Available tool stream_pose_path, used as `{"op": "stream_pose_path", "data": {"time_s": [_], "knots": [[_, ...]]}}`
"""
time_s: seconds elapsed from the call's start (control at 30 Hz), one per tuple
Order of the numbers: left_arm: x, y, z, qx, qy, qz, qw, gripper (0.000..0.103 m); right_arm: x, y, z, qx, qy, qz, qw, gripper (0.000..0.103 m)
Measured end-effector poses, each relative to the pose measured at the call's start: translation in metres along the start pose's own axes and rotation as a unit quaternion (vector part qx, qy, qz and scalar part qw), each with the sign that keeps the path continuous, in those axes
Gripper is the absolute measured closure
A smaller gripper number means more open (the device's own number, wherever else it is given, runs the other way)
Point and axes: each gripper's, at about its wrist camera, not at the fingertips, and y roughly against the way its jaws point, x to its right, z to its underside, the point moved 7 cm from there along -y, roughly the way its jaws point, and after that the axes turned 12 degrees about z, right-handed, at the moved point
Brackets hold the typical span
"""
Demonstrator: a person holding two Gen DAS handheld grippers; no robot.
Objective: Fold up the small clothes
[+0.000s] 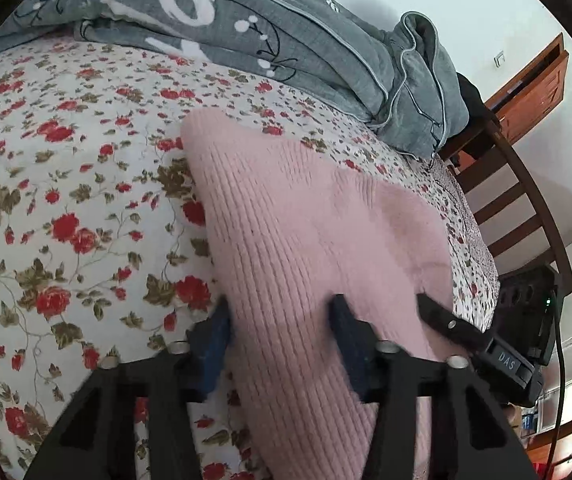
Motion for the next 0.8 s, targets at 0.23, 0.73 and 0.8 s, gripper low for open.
{"op": "stream_pose_path", "data": {"time_s": [0.23, 0.73, 0.8], "knots": [[0.002, 0.048, -0.031, 0.046, -0.038, -0.034, 0.9977, 0.085, -0.037, 0.014, -0.017, 0.008, -0.007, -0.052, 0.999, 0.07], [-0.06, 0.064, -0.033, 0.021, 0.001, -0.013, 0.9997, 0.05, -0.085, -0.027, -0.031, 0.01, 0.059, -0.024, 0.998, 0.062], [-0.055, 0.053, -0.025, 0.012, -0.004, 0.004, 0.9999, 0.048, -0.066, -0.028, -0.027, -0.001, 0.058, -0.003, 0.998, 0.055]]}}
